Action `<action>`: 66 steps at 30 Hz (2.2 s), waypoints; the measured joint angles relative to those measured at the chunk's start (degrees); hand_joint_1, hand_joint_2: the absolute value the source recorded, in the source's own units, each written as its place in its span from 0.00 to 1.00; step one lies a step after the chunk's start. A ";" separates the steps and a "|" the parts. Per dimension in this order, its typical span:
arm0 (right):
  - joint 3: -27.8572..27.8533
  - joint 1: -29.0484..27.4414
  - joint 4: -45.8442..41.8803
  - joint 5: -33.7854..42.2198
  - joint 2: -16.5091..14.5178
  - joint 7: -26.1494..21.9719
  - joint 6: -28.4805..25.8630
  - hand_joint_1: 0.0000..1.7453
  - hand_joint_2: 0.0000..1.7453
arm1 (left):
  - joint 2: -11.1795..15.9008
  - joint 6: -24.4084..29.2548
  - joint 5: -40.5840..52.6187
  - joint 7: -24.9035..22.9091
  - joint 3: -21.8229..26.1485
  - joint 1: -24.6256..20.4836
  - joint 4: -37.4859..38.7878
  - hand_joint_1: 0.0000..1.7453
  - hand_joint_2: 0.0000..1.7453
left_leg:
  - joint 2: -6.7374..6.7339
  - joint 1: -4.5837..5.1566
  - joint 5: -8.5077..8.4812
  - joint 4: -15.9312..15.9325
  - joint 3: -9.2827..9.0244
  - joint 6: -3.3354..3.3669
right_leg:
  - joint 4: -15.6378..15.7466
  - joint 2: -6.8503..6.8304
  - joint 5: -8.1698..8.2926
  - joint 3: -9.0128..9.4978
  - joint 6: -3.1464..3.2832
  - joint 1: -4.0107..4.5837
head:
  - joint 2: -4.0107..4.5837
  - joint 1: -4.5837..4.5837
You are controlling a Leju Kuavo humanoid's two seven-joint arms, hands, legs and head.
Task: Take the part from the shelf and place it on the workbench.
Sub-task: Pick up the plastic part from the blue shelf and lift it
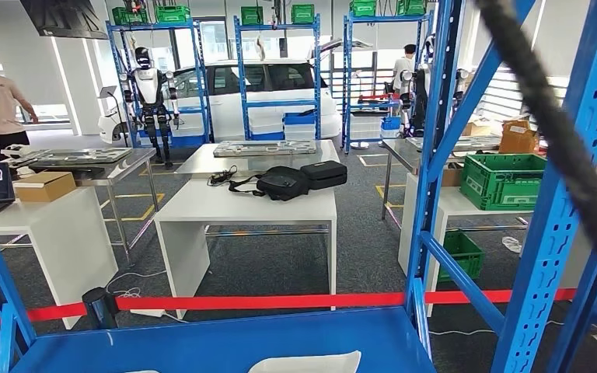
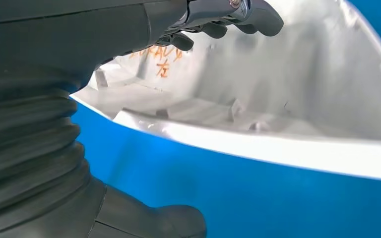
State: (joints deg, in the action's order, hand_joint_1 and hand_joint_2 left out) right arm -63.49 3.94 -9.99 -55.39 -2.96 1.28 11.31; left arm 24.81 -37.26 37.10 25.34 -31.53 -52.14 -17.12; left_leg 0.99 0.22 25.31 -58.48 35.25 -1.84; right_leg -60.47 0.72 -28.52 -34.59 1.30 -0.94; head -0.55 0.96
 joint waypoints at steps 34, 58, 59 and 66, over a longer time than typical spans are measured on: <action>0.00 0.03 0.00 -0.43 -0.13 -0.35 0.83 0.00 0.00 | -0.48 9.97 -3.07 8.97 -0.90 3.27 -1.68 1.00 1.00 | 0.00 0.02 0.06 0.02 -0.34 0.09 | 0.02 -0.01 -0.02 0.33 -0.04 -0.01 | 0.00 0.01; 0.18 -0.49 0.00 -3.81 -0.45 -0.49 2.38 0.00 0.00 | -4.57 -12.94 -48.31 15.05 21.48 17.11 -39.55 1.00 1.00 | -0.04 0.03 0.14 0.02 -0.33 0.13 | 0.10 0.16 -0.02 0.33 -0.05 -0.01 | 0.00 0.03; 0.21 -0.63 0.00 -4.01 -0.46 -0.72 2.41 0.00 0.00 | -4.53 -13.14 -49.63 15.03 22.41 18.39 -41.53 1.00 1.00 | -0.04 0.03 0.15 0.03 -0.33 0.13 | 0.10 0.16 -0.03 0.32 -0.05 -0.01 | 0.00 0.03; 0.93 -0.97 0.00 -5.48 -0.45 -0.86 2.60 0.00 0.00 | -3.90 -14.00 -57.23 11.59 28.31 26.40 -52.36 1.00 1.00 | -0.03 0.06 0.29 -0.01 -0.30 0.29 | 0.17 0.12 -0.12 0.36 -0.20 -0.07 | 0.00 0.04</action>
State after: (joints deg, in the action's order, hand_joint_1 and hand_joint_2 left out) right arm -62.56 2.97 -9.99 -60.87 -3.41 0.42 13.91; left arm 20.91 -51.27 -20.14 36.93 -3.21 -25.74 -69.48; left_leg 0.96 0.29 25.60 -58.49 34.95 -1.55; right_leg -60.31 0.84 -28.63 -34.23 1.11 -1.01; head -0.55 1.01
